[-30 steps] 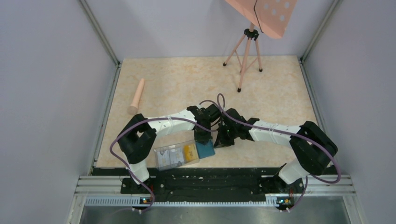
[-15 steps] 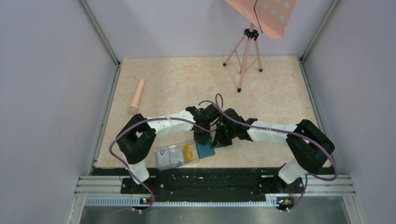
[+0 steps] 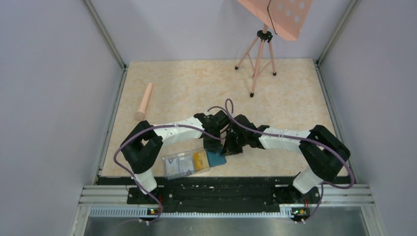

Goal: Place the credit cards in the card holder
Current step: Close the card holder at the center of the board.

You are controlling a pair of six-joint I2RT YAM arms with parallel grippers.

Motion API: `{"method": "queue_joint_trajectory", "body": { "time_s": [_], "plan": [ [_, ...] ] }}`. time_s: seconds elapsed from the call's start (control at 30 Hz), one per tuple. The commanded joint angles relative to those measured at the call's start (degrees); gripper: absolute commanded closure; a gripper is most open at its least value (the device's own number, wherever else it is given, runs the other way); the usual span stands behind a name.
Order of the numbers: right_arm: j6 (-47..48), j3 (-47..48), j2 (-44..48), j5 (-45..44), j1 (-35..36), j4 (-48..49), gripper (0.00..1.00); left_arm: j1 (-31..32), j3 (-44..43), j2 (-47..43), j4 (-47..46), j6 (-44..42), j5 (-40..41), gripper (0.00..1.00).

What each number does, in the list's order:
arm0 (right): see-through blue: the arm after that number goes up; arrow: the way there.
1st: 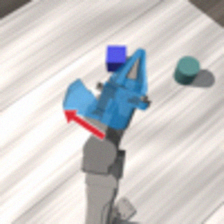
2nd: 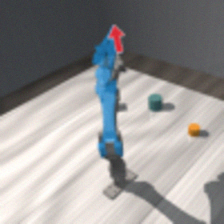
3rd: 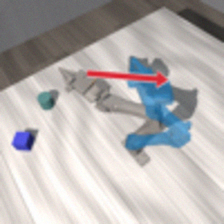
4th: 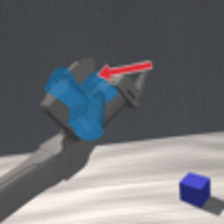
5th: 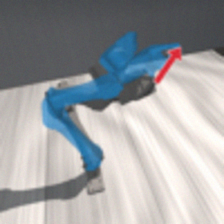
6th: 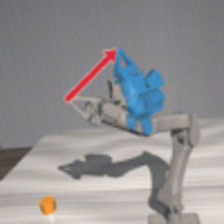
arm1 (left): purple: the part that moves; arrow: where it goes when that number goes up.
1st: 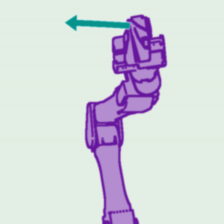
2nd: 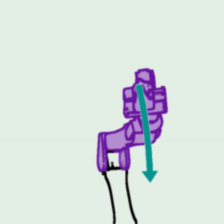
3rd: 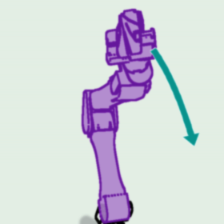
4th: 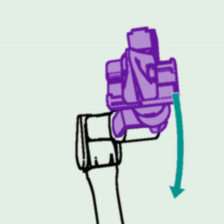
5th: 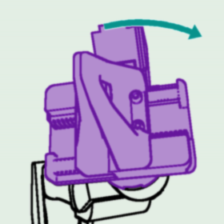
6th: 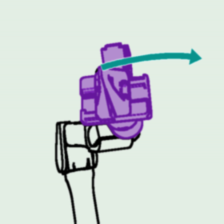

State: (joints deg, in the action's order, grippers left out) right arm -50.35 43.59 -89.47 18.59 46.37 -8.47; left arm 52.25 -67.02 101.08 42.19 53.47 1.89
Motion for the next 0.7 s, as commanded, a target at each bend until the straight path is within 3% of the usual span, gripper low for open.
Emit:
{"method": "queue_joint_trajectory", "body": {
  "time_s": [0.0, 0.67],
  "plan": [
    [-0.9, 6.0, -0.6, 0.5, 1.4, 13.2, 1.00, 5.5, 2.2, 0.9, 2.1, 0.4, -0.8, 1.00],
    [-1.8, 4.7, -2.1, 0.1, 1.4, 15.4, 1.00, 5.9, 3.4, 0.3, 0.9, 0.8, -3.3, 1.00]
  ]
}}
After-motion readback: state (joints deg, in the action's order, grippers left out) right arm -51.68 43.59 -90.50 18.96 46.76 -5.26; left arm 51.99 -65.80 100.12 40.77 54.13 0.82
